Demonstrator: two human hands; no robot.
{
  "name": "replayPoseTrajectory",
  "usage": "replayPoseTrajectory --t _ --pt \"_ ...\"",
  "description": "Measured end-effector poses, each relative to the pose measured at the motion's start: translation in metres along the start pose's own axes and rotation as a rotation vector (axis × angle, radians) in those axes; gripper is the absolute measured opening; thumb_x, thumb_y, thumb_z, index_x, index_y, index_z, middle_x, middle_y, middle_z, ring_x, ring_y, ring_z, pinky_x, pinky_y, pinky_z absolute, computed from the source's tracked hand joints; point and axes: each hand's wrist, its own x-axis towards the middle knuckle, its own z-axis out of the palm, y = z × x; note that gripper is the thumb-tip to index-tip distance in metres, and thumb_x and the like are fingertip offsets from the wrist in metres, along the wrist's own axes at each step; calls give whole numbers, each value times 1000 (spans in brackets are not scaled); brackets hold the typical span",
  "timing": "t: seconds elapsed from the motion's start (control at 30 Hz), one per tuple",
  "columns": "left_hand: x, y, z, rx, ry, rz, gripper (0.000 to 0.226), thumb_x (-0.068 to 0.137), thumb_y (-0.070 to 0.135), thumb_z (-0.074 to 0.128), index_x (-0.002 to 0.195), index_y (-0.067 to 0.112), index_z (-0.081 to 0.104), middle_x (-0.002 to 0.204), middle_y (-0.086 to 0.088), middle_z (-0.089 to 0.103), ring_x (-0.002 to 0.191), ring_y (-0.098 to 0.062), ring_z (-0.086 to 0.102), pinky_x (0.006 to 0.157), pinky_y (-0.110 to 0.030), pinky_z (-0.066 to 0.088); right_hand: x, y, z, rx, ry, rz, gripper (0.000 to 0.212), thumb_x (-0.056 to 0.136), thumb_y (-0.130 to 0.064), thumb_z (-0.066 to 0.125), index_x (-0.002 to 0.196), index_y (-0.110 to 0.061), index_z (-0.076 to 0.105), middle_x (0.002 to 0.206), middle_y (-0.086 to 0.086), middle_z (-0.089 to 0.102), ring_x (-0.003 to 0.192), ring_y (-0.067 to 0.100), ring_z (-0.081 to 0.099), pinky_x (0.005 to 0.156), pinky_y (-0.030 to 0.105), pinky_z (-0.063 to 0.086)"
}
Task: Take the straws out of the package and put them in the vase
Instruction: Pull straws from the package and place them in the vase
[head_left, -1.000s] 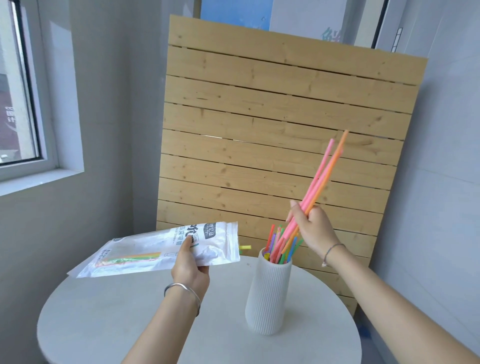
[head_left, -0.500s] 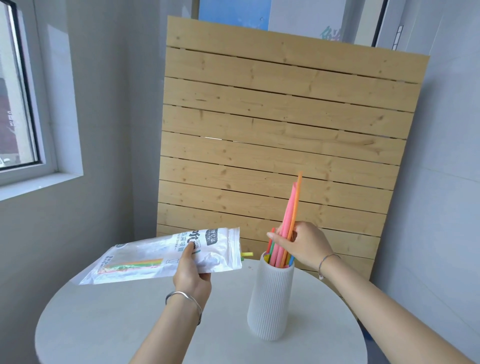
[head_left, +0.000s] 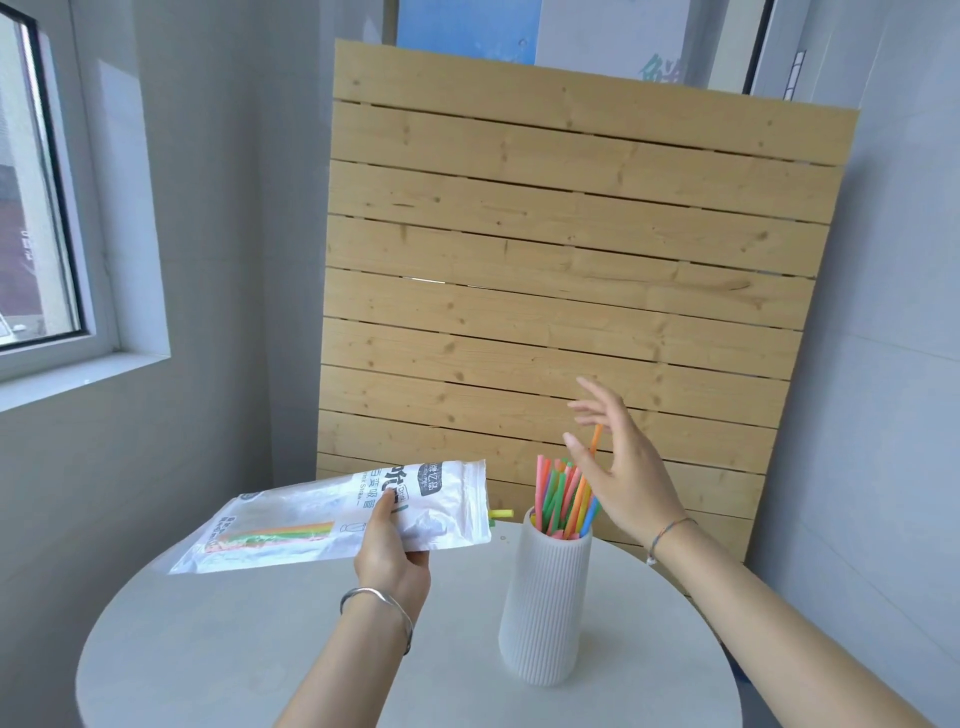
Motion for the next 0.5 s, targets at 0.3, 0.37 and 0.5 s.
replayPoseTrajectory --t 0.3,0.37,0.5 --pt "-5 1 1 -3 -14 -13 20 89 21 64 107 16 56 84 1 59 69 -14 57 65 -23 49 -15 4 12 -450 -470 -46 53 98 -44 29 147 -24 25 156 -9 24 145 6 14 113 17 -4" --pt "-5 4 1 -4 -21 1 21 89 22 65 107 16 56 84 1 59 69 -14 57 66 -22 49 -19 -5 12 -306 -252 -84 49 98 -39 34 145 -26 29 149 -15 34 138 -4 21 112 9 1" --pt "-5 13 4 4 -34 65 22 87 25 67 105 17 58 87 1 59 68 -14 56 71 -23 49 -34 -44 35 455 163 147 26 97 -25 44 121 -29 52 114 -15 64 111 -11 53 95 6 38"
